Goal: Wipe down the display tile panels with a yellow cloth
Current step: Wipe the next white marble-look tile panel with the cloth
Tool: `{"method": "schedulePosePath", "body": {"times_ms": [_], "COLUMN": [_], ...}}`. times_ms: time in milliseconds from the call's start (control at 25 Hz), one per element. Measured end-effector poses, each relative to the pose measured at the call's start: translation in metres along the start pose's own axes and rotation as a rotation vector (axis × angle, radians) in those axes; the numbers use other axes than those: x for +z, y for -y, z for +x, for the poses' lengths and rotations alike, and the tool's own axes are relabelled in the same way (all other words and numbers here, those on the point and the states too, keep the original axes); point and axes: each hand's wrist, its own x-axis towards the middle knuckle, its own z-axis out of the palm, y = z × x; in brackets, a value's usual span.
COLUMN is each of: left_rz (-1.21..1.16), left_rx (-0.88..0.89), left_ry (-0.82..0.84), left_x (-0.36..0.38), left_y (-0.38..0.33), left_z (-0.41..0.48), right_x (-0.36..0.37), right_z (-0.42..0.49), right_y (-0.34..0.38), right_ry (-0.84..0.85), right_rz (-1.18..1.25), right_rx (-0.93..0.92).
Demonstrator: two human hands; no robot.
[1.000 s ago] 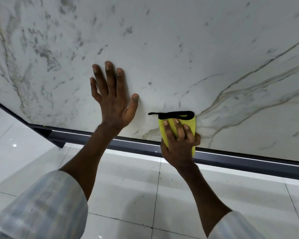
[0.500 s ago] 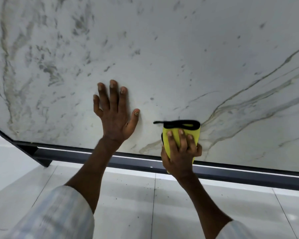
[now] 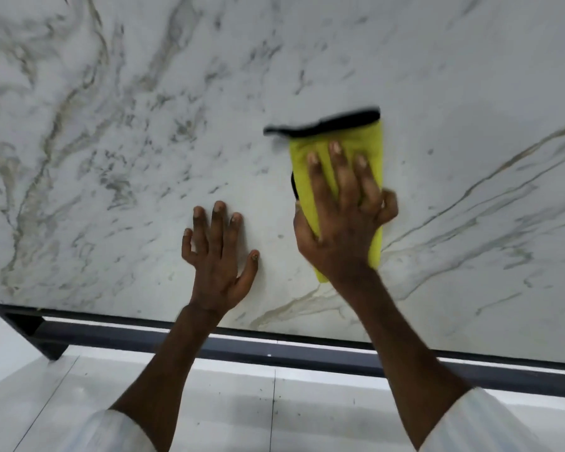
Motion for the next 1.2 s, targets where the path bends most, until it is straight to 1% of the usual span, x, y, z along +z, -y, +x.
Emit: {"method": "schedulePosePath", "body": {"times_ms": [120, 200, 240, 320, 440, 520, 560, 640, 760, 840, 920, 1000, 1040, 1120, 1200], "left_rz": [0.02, 0.045, 0.051, 0.051, 0.096, 0.14, 0.147, 0.146, 0.15, 0.146, 0.121, 0.081, 0.059, 0.026, 0.026], "left_rx": [0.014, 0.051, 0.061, 0.081, 0.166, 0.181, 0.172, 0.158, 0.178, 0.18, 0.17, 0.166, 0.165, 0.159, 0.146], "left_ry": [-0.085, -0.157, -0.19, -0.223, -0.15, -0.134, -0.142, -0.17, -0.174, -0.169, -0.144, -0.108, -0.101, -0.132, -0.222], "left_x": [-0.032, -0.056, -0.068, -0.082, -0.08, -0.076, -0.075, -0.074, -0.072, -0.075, -0.079, -0.084, -0.089, -0.102, -0.12], "left_y": [-0.015, -0.02, -0.022, -0.021, -0.014, -0.012, -0.012, -0.014, -0.014, -0.014, -0.015, -0.017, -0.019, -0.022, -0.03], "left_z": [0.056, 0.12, 0.152, 0.198, 0.217, 0.216, 0.217, 0.218, 0.215, 0.217, 0.217, 0.214, 0.213, 0.224, 0.264], "right_x": [-0.005, -0.008, -0.009, -0.012, -0.015, -0.017, -0.018, -0.017, -0.014, -0.014, -0.019, -0.023, -0.025, -0.029, -0.031], "right_z": [-0.081, -0.096, -0.082, -0.021, 0.103, 0.154, 0.16, 0.136, 0.079, 0.077, 0.11, 0.177, 0.217, 0.282, 0.299], "right_y": [-0.003, -0.006, -0.005, -0.002, 0.001, -0.001, -0.002, -0.006, -0.013, -0.015, -0.013, -0.014, -0.015, -0.017, -0.015], "right_ry": [0.171, 0.231, 0.223, 0.158, 0.023, -0.034, -0.056, -0.062, 0.015, 0.027, 0.018, -0.022, -0.04, -0.088, -0.119], "right_rz": [-0.081, -0.064, -0.036, -0.008, 0.016, -0.011, -0.032, -0.06, -0.085, -0.081, -0.069, -0.061, -0.054, -0.05, -0.066], "right_rx": [-0.041, -0.026, -0.019, -0.037, -0.07, -0.06, -0.068, -0.118, -0.168, -0.156, -0.196, -0.257, -0.251, -0.173, -0.107]}}
